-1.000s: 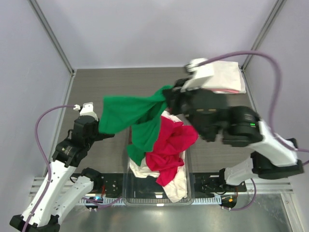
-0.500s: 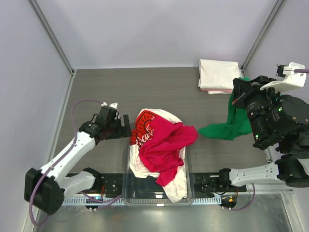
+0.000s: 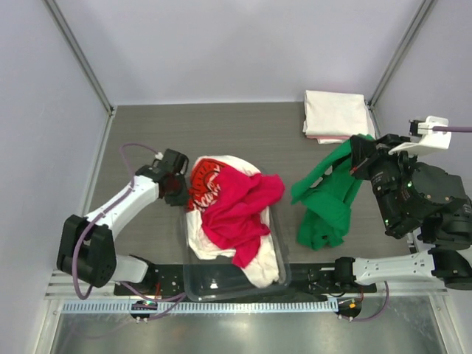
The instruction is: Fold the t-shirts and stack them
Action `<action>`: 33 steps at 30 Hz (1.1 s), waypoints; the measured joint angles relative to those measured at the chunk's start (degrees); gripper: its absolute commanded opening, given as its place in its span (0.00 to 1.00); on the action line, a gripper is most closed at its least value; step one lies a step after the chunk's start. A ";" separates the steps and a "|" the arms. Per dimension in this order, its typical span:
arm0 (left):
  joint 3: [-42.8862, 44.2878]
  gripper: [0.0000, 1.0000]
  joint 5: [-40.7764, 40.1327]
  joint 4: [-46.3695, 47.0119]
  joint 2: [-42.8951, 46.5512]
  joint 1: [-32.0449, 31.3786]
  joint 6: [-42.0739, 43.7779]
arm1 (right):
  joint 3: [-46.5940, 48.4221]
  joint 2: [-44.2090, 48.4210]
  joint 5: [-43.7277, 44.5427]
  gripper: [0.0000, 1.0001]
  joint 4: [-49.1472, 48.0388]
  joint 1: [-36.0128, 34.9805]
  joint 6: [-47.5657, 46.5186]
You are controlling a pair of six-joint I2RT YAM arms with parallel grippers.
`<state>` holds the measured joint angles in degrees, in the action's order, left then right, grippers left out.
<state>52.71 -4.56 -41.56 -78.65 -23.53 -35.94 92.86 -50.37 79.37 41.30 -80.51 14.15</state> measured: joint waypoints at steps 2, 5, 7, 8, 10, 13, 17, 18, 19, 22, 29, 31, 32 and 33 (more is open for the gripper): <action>0.24 0.00 -0.83 -1.79 2.21 7.50 0.46 | -1.09 -0.02 -0.96 0.01 0.70 0.00 1.79; -0.22 0.00 -1.62 -4.24 8.37 22.25 1.40 | -2.89 -0.35 -2.43 0.01 1.49 0.00 4.17; -0.46 0.01 -3.58 -5.53 12.96 30.77 1.40 | -4.09 -0.74 -3.32 0.01 1.97 0.00 5.70; -0.44 0.01 -5.66 -6.40 15.30 34.40 1.38 | -4.72 -0.98 -3.74 0.01 2.10 0.00 6.38; -0.35 0.02 -8.94 -8.55 19.19 39.43 0.28 | -5.84 -1.55 -4.57 0.01 2.49 0.00 7.63; 0.46 0.28 -12.98 -12.81 21.92 42.75 -1.60 | -6.82 -2.51 -5.62 0.01 3.10 0.00 9.27; 0.98 0.90 -14.88 -16.55 24.57 43.67 -2.49 | -7.61 -3.23 -6.84 0.01 3.39 0.00 10.95; 1.51 0.94 -15.17 -17.51 25.31 43.78 -2.60 | -7.72 -3.32 -7.19 0.01 3.50 0.00 11.28; 2.51 0.97 -15.58 -18.71 25.94 43.91 -2.99 | -7.87 -3.30 -7.50 0.01 3.54 0.00 11.63; 6.38 0.96 -16.02 -20.87 27.71 43.95 -3.78 | -8.39 -2.95 -7.93 0.01 3.72 0.00 12.50; 11.04 0.92 -2.84 -16.46 30.93 36.81 -4.72 | -9.57 -2.64 -7.98 0.01 3.93 0.00 13.40; 11.98 0.95 -2.69 -13.92 27.45 25.64 -5.22 | -9.60 -2.67 -7.98 0.01 4.02 0.00 13.51; 13.25 0.95 -3.23 -12.90 24.22 19.41 -5.42 | -9.60 -2.64 -7.98 0.01 4.02 0.00 13.64; 15.17 0.95 -2.93 -11.72 19.54 13.90 -5.62 | -9.60 -2.62 -8.00 0.01 4.02 0.00 13.77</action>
<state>67.88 -7.49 -53.28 -59.11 -9.63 -41.56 83.26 -52.99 71.37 45.32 -80.51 27.92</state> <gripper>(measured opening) 0.950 0.047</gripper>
